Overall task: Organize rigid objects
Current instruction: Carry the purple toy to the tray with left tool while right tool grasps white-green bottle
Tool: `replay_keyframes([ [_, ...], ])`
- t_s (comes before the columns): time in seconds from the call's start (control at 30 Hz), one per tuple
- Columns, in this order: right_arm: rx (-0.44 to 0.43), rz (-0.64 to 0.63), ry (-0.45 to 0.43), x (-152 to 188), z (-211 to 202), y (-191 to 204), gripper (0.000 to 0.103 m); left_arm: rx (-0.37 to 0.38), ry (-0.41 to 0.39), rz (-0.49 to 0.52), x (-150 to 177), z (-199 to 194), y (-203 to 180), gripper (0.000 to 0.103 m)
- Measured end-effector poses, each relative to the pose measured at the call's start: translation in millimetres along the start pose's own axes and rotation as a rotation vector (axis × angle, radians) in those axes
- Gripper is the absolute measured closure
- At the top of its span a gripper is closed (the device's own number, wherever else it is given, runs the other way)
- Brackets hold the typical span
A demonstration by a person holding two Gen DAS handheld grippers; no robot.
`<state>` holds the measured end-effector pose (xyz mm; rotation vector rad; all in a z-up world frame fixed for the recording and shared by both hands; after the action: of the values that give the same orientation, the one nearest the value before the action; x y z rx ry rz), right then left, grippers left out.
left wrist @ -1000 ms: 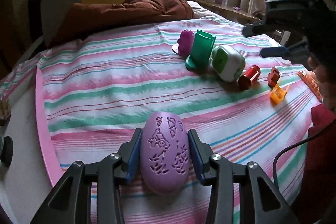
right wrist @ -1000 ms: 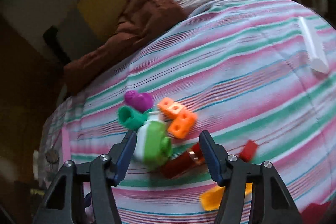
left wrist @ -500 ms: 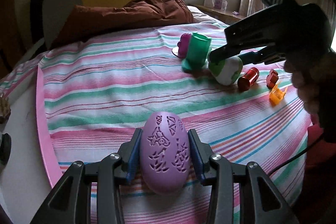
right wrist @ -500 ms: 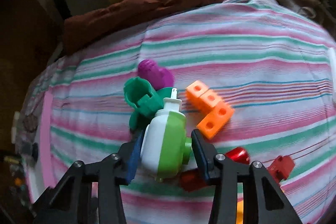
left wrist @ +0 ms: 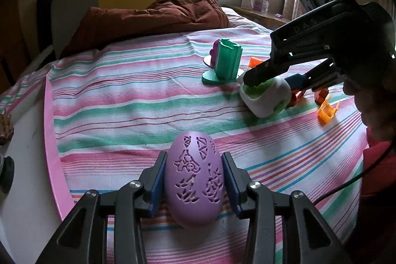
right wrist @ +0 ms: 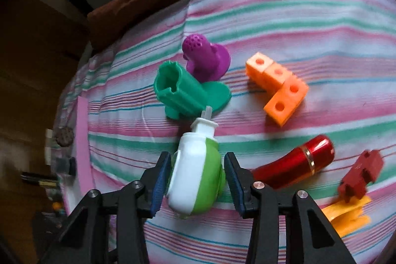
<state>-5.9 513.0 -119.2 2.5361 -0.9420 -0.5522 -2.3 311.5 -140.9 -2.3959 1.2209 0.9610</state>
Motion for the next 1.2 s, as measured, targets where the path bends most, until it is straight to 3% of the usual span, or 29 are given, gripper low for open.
replay_keyframes([
  [0.07, 0.056, -0.025, -0.028, -1.7, -1.6, 0.8, 0.035, -0.004, 0.006, 0.005, 0.4, -0.6, -0.6, 0.06],
  [0.23, 0.075, -0.082, -0.07, -4.7, -6.2, 9.0, 0.027, -0.015, 0.022, 0.008, -1.8, -0.7, 0.2, 0.06],
  [0.33, 0.134, -0.162, -0.078, -0.5, -1.1, 20.0, 0.025, -0.025, 0.029, 0.007, -1.4, -2.3, 1.1, 0.06],
  [0.37, 0.176, -0.202, -0.075, 2.0, 3.6, 23.0, 0.026, -0.028, 0.032, 0.009, -1.2, -2.7, 0.9, 0.06],
  [0.4, 0.213, -0.227, -0.073, 3.7, 7.5, 23.9, 0.04, -0.031, 0.039, 0.01, -1.3, -3.6, 0.4, 0.06],
  [0.47, 0.278, -0.272, -0.035, 9.4, 19.3, 23.0, 0.05, -0.027, 0.049, -0.005, -1.8, -5.8, 1.1, 0.06],
  [0.53, 0.301, -0.305, -0.04, 11.7, 21.4, 25.1, 0.05, -0.017, 0.057, -0.02, -1.2, -8.9, 1.6, 0.06],
  [0.83, 0.235, -0.219, -0.029, 2.3, 18.4, 13.1, 0.05, -0.01, 0.008, -0.014, -12.3, -43.9, 0.5, 0.06],
  [1.2, 0.24, -0.235, -0.053, 8.9, 17.1, 15.1, 0.05, -0.067, -0.048, -0.084, -24.4, -95.9, 34.3, 0.06],
])
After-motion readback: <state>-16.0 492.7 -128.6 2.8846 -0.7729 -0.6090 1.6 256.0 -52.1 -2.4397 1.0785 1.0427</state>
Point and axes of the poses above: each gripper's, at about its wrist camera, not at the fingertips, and z roughly the way its jaws point, y to its left, x to its underside, the point moved 4 cm from there along z, roughly the way its jaws point, and after that the axes turned 7 degrees about z, right-handed, at the moved point
